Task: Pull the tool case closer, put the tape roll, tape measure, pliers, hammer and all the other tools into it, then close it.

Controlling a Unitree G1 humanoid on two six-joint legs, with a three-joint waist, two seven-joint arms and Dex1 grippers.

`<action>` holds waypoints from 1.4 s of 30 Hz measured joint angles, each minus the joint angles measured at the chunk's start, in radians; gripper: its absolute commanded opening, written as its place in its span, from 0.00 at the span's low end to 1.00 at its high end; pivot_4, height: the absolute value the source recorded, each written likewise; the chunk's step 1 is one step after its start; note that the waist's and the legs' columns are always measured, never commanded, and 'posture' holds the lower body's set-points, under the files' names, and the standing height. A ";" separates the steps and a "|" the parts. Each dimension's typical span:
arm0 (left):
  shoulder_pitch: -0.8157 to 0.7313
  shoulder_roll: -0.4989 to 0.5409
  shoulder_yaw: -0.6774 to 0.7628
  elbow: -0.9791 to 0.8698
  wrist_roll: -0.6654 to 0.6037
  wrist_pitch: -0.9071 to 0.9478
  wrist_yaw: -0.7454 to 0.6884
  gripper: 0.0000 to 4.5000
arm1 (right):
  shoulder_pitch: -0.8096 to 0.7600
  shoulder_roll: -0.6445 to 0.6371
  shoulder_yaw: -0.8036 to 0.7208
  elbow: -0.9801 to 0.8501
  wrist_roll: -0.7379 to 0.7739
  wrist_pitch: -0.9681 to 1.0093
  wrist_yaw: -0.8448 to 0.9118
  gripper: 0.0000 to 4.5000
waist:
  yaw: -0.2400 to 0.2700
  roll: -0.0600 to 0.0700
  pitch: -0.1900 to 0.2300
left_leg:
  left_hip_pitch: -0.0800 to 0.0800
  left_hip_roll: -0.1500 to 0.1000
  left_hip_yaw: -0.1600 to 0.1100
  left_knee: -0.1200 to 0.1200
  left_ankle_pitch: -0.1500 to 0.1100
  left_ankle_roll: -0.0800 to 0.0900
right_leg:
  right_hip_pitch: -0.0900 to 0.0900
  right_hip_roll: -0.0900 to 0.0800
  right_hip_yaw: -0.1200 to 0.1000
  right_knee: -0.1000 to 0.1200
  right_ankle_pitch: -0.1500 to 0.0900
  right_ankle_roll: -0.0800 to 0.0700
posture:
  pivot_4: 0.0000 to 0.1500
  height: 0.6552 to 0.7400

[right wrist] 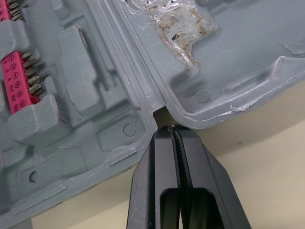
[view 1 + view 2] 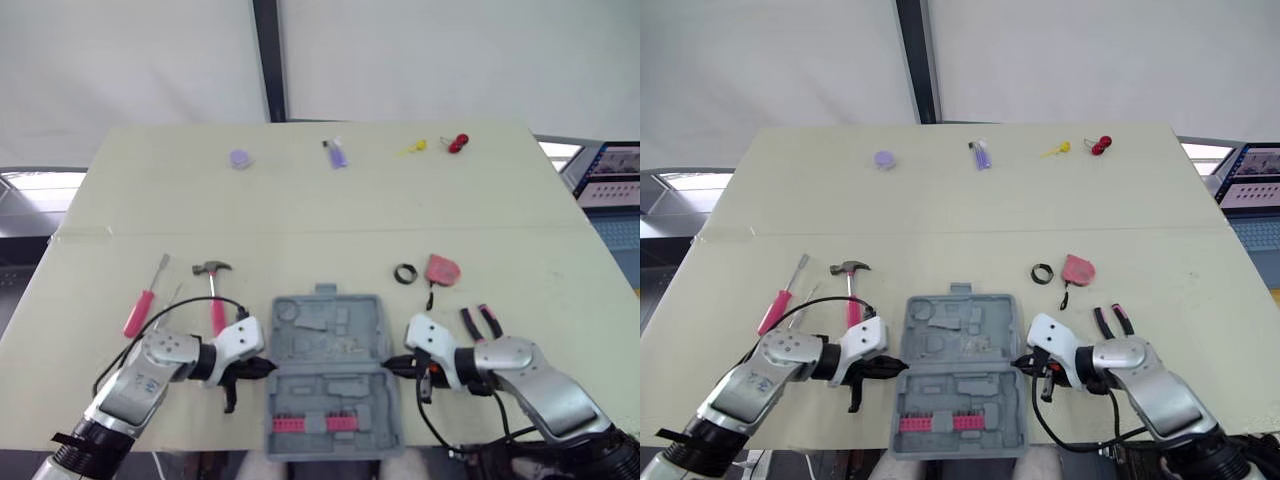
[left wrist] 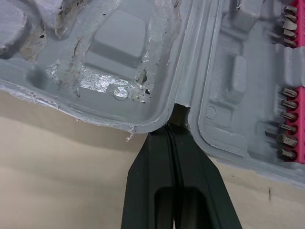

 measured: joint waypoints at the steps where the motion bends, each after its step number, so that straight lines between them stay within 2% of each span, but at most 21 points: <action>1: 0.002 0.006 -0.005 -0.007 -0.001 0.007 -0.003 0.00 | 0.002 -0.005 0.003 -0.007 0.000 0.004 0.003 0.02 | 0.000 0.000 0.000 | 0.000 0.000 0.000 0.000 0.000 0.000 | 0.000 0.000 0.000 0.000 0.000 0.000 | 1.00 1.00; 25: 0.028 0.064 -0.034 -0.050 -0.029 0.043 -0.035 0.00 | 0.007 -0.041 0.040 -0.042 0.025 0.046 0.036 0.02 | 0.001 0.000 0.000 | 0.000 0.000 0.000 0.000 0.000 0.000 | 0.000 0.000 0.000 0.000 0.000 0.000 | 1.00 1.00; 42: 0.024 0.069 -0.043 -0.050 -0.030 0.040 -0.034 0.00 | 0.010 -0.044 0.043 -0.044 0.025 0.048 0.036 0.02 | 0.008 0.000 0.000 | 0.000 0.000 0.000 0.000 0.000 0.000 | 0.000 0.000 0.000 0.000 0.000 0.000 | 1.00 1.00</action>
